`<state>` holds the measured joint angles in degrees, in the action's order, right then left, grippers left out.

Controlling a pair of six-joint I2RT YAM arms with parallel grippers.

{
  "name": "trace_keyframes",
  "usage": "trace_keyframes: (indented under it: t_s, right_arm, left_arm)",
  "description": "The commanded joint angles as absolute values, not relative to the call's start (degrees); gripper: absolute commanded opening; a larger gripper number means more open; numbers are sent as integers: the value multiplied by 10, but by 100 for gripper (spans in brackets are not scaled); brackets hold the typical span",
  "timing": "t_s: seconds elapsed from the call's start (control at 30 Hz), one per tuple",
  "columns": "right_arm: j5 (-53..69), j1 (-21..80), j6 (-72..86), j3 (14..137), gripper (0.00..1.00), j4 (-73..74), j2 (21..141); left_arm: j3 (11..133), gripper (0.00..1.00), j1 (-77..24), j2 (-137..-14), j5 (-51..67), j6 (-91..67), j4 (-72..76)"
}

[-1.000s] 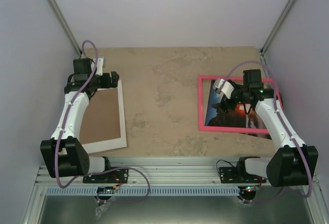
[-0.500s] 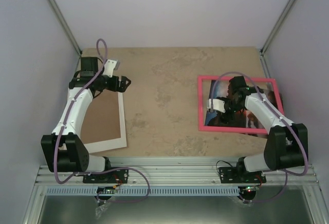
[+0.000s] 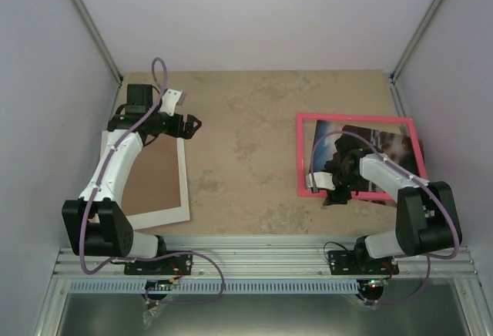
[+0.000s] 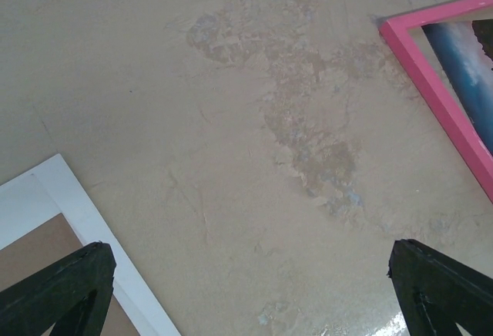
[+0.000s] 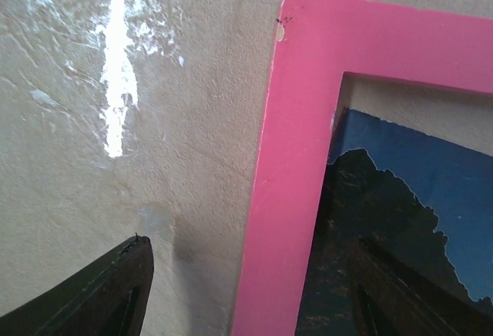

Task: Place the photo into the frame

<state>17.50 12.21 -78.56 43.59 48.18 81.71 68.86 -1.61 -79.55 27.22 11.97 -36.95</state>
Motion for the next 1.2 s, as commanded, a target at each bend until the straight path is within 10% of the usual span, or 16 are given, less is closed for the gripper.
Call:
trace_keyframes:
  t_s: [0.0, 0.37, 0.8, 1.17]
  right_arm:
    - [163, 128, -779, 415, 68, 435, 818]
    - [148, 132, -770, 361, 50, 381, 818]
    - [181, 133, -759, 512, 1, 517, 813]
    - [295, 133, -719, 748, 1, 627, 788]
  left_arm:
    - [699, 99, -18, -798, 276, 118, -361]
    - [724, 99, -18, -817, 276, 111, -368]
    - [702, 99, -18, -783, 307, 98, -338]
    - [727, 99, -18, -734, 357, 83, -313]
